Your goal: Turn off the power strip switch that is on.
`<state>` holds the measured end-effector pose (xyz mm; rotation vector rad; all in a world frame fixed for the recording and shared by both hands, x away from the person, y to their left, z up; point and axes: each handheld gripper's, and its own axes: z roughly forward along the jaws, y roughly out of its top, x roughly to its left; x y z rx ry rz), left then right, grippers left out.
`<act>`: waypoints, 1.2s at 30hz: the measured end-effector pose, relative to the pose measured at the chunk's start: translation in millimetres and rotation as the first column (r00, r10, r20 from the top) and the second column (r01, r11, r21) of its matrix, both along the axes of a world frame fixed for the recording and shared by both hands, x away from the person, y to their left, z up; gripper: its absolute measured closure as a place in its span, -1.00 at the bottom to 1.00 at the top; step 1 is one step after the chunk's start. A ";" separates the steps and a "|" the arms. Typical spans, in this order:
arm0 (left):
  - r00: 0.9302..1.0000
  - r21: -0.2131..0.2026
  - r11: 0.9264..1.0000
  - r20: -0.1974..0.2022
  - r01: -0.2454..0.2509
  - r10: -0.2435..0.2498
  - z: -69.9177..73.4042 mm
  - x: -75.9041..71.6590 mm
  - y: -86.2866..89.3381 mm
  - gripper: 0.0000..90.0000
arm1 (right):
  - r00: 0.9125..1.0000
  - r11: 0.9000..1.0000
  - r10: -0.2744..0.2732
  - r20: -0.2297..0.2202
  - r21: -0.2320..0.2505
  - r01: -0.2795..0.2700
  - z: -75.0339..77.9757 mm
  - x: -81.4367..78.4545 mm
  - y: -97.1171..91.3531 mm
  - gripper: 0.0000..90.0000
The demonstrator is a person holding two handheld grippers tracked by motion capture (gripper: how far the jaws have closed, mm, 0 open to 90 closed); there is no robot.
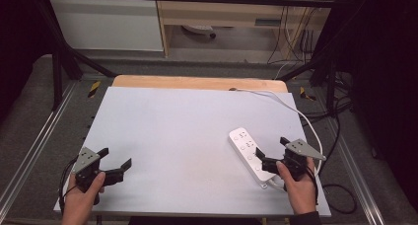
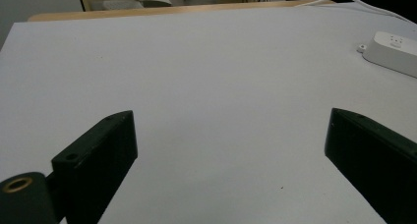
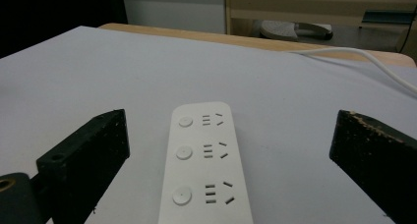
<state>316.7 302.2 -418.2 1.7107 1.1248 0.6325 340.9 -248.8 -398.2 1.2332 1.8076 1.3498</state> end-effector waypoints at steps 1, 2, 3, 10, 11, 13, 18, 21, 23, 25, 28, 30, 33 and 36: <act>1.000 -0.001 1.000 0.000 0.000 0.000 0.0 0.0 0.1 -0.88 | 1.000 1.000 -0.004 0.002 0.001 0.004 0.2 -0.1 -2.0 -0.95; 1.000 -0.003 1.000 -0.001 0.000 0.000 0.0 0.0 0.0 -0.88 | 1.000 1.000 -0.007 0.003 0.002 0.007 0.3 -0.2 -4.4 -0.94; 1.000 -0.004 1.000 -0.001 -0.001 0.001 -0.1 0.0 0.1 -0.88 | 1.000 1.000 -0.011 0.005 0.004 0.011 0.3 -0.2 -6.8 -0.94; 1.000 -0.005 1.000 -0.003 -0.002 0.002 -0.2 0.2 0.1 -0.88 | 0.999 0.999 -0.046 0.001 0.010 0.046 -1.8 0.0 -23.5 -0.93; 1.000 -0.003 1.000 -0.004 -0.002 0.002 -0.2 0.2 0.2 -0.88 | 0.999 0.999 -0.053 0.000 0.013 0.053 -2.4 0.1 -25.8 -0.93; 1.000 -0.004 1.000 -0.003 -0.002 0.002 -0.1 0.1 0.1 -0.88 | 0.998 0.998 -0.067 -0.001 0.012 0.067 -3.9 0.4 -30.6 -0.93; 1.000 -0.004 1.000 -0.004 -0.001 0.001 -0.1 0.1 0.1 -0.88 | 0.995 0.995 -0.100 -0.007 0.004 0.100 -9.2 2.2 -42.2 -0.92; 1.000 -0.003 1.000 -0.004 0.000 0.000 0.0 0.0 0.0 -0.88 | 0.993 0.993 -0.117 -0.007 -0.003 0.117 -13.3 3.7 -48.5 -0.91; 1.000 -0.004 1.000 -0.004 -0.001 0.001 -0.3 0.1 -0.4 -0.88 | 0.991 0.991 -0.132 -0.008 -0.010 0.132 -16.2 4.8 -52.9 -0.90; 1.000 -0.004 1.000 -0.005 -0.001 0.001 -0.3 0.2 -0.6 -0.88 | 0.989 0.989 -0.147 -0.015 -0.010 0.147 -19.6 6.2 -57.4 -0.90; 1.000 -0.002 1.000 -0.005 0.001 -0.001 -0.3 0.2 -0.8 -0.88 | 0.986 0.986 -0.165 -0.028 -0.020 0.164 -25.6 8.5 -64.0 -0.89; 1.000 -0.004 1.000 -0.005 0.000 0.000 -0.4 0.2 -0.8 -0.88 | 0.983 0.983 -0.181 -0.039 -0.025 0.180 -30.4 11.2 -68.4 -0.89; 1.000 -0.004 1.000 -0.006 0.000 0.000 -0.4 0.2 -0.8 -0.88 | 0.978 0.980 -0.200 -0.065 -0.032 0.198 -38.4 15.3 -74.4 -0.88; 1.000 -0.003 1.000 -0.007 0.003 -0.003 -0.4 0.3 -1.0 -0.88 | 0.975 0.979 -0.203 -0.090 -0.032 0.201 -43.9 17.8 -77.2 -0.88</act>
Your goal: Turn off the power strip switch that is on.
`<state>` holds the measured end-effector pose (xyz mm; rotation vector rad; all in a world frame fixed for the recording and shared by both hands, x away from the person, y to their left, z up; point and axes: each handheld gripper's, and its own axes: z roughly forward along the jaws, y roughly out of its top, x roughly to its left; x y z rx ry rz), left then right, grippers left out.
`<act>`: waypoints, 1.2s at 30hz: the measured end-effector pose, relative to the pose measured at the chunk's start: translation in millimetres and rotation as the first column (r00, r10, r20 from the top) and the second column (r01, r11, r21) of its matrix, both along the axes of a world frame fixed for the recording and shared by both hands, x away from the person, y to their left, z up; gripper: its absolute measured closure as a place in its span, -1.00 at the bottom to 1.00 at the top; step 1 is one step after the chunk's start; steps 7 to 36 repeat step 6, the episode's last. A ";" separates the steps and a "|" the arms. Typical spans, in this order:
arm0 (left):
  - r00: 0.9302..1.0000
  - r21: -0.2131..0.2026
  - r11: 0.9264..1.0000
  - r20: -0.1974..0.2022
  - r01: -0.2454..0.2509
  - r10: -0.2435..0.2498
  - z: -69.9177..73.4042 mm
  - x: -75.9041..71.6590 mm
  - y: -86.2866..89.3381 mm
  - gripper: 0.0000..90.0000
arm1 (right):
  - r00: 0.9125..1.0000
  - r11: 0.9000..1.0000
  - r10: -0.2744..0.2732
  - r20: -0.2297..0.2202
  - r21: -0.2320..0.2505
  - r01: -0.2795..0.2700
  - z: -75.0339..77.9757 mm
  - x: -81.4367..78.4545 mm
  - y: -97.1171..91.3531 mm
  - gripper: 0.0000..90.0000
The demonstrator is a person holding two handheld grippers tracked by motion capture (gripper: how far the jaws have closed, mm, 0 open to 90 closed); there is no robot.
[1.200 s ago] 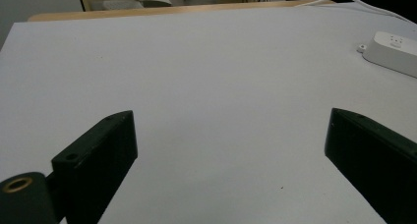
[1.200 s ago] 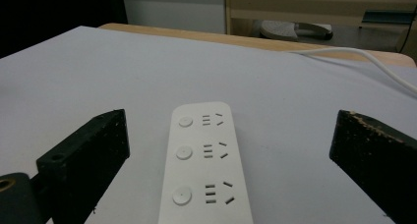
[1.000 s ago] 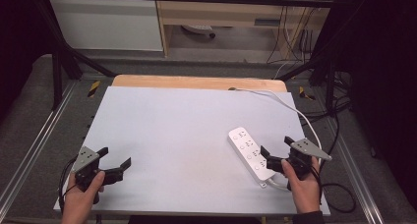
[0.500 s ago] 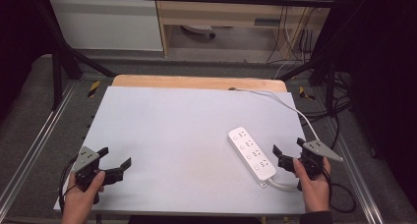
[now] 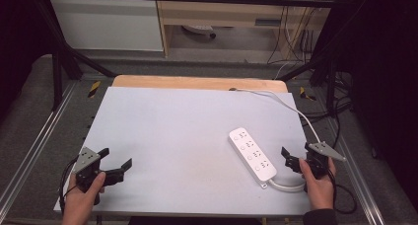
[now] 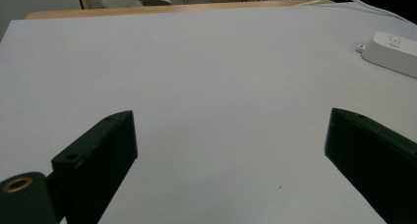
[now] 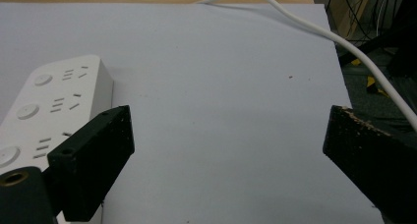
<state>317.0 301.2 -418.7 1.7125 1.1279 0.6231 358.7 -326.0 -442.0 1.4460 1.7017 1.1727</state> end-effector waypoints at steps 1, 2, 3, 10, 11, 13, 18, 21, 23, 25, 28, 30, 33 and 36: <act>1.000 0.000 1.000 0.001 0.000 0.000 -0.1 0.2 -0.1 -0.88 | 1.000 1.000 0.002 -0.007 -0.003 -0.002 -1.2 0.6 -0.2 -0.86; 1.000 0.000 1.000 0.000 0.001 -0.001 -0.2 0.4 -0.4 -0.88 | 1.000 1.000 0.005 -0.014 -0.007 -0.005 -2.4 1.1 0.4 -0.85; 1.000 -0.001 1.000 0.000 0.000 0.000 -0.2 0.3 -0.7 -0.88 | 1.000 1.000 0.009 -0.020 -0.015 -0.009 -3.0 1.6 0.8 -0.86; 1.000 0.002 1.000 0.001 0.005 -0.005 -0.1 0.0 -1.3 -0.88 | 1.000 1.000 0.001 -0.027 -0.028 -0.002 -2.9 2.4 2.1 -0.86; 1.000 0.002 1.000 0.001 0.005 -0.005 -0.1 0.0 -1.3 -0.88 | 1.000 1.000 0.001 -0.027 -0.028 -0.002 -2.9 2.4 2.1 -0.86; 1.000 0.002 1.000 0.001 0.005 -0.005 -0.1 0.0 -1.3 -0.88 | 1.000 1.000 0.001 -0.027 -0.028 -0.002 -2.9 2.4 2.1 -0.86; 1.000 0.002 1.000 0.001 0.005 -0.005 -0.1 0.0 -1.3 -0.88 | 1.000 1.000 0.001 -0.027 -0.028 -0.002 -2.9 2.4 2.1 -0.86; 1.000 0.002 1.000 0.001 0.005 -0.005 -0.1 0.0 -1.3 -0.88 | 1.000 1.000 0.001 -0.027 -0.028 -0.002 -2.9 2.4 2.1 -0.86; 1.000 0.002 1.000 0.001 0.005 -0.005 -0.1 0.0 -1.3 -0.88 | 1.000 1.000 0.001 -0.027 -0.028 -0.002 -2.9 2.4 2.1 -0.86; 1.000 0.002 1.000 0.001 0.005 -0.005 -0.1 0.0 -1.3 -0.88 | 1.000 1.000 0.001 -0.027 -0.028 -0.002 -2.9 2.4 2.1 -0.86; 1.000 0.002 1.000 0.001 0.005 -0.005 -0.1 0.0 -1.3 -0.88 | 1.000 1.000 0.001 -0.027 -0.028 -0.002 -2.9 2.4 2.1 -0.86; 1.000 0.002 1.000 0.001 0.005 -0.005 -0.1 0.0 -1.3 -0.88 | 1.000 1.000 0.001 -0.027 -0.028 -0.002 -2.9 2.4 2.1 -0.86; 1.000 0.002 1.000 0.001 0.005 -0.005 -0.1 0.0 -1.3 -0.88 | 1.000 1.000 0.001 -0.027 -0.028 -0.002 -2.9 2.4 2.1 -0.86; 1.000 0.002 1.000 0.001 0.005 -0.005 -0.1 0.0 -1.3 -0.88 | 1.000 1.000 0.001 -0.027 -0.028 -0.002 -2.9 2.4 2.1 -0.86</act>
